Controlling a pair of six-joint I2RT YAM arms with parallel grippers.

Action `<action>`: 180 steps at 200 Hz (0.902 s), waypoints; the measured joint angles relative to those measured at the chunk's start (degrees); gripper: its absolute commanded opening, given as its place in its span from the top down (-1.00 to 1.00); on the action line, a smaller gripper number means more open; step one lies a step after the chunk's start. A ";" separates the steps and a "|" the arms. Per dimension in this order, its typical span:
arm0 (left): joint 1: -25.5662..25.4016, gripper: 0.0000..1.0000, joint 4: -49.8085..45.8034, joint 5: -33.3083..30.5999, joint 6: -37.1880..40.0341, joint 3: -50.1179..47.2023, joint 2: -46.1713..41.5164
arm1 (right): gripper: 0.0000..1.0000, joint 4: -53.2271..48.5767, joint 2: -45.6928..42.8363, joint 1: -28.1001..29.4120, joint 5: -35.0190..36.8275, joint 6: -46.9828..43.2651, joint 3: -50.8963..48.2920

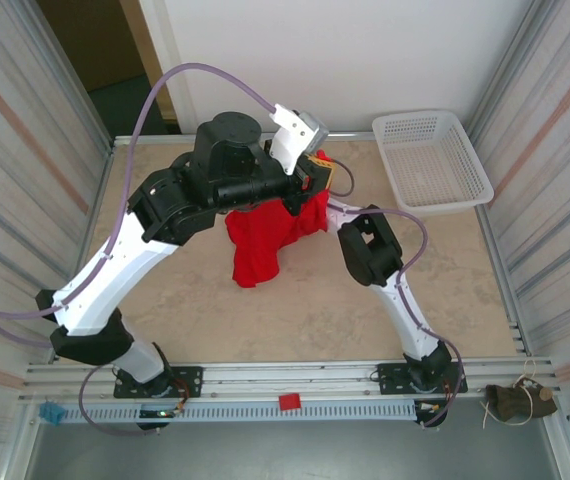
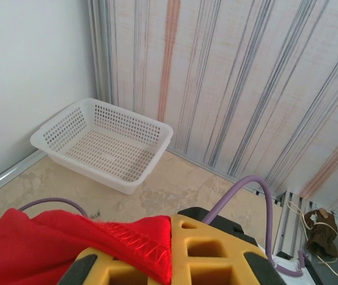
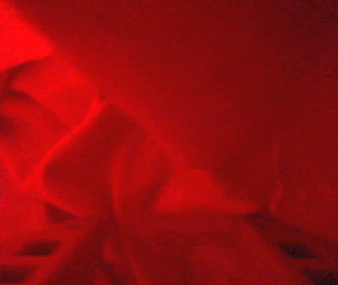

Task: Fold the inside-out t-shirt

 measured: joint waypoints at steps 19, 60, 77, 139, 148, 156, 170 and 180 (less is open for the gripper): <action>0.94 1.00 1.36 0.13 -0.72 -1.68 -0.50 | 0.99 1.53 -1.88 -1.03 -0.68 -0.24 -4.33; 2.21 1.00 3.82 -0.28 -1.92 -4.98 -1.77 | 1.00 13.75 -7.10 -2.75 -5.88 -5.22 -15.39; 3.96 1.00 5.22 -0.92 -3.34 -8.76 -3.85 | 1.00 19.82 -8.48 -3.61 -10.58 -9.99 -18.99; 28.17 1.00 16.24 -2.34 -15.41 -35.34 -14.29 | 1.00 26.62 -18.38 -6.19 -30.32 -25.62 -28.04; 32.28 1.00 17.42 -2.34 -17.16 -38.69 -14.40 | 1.00 26.62 -21.68 -6.34 -32.33 -27.19 -28.94; 34.71 1.00 18.27 -2.34 -18.16 -41.05 -14.27 | 1.00 26.62 -24.90 -6.45 -33.83 -28.30 -29.64; 37.29 1.00 19.50 -2.32 -19.69 -44.85 -14.01 | 1.00 26.62 -30.51 -6.78 -36.28 -29.86 -30.12; 38.12 1.00 20.04 -1.97 -20.52 -46.99 -13.84 | 1.00 26.69 -33.94 -6.95 -37.73 -30.49 -30.12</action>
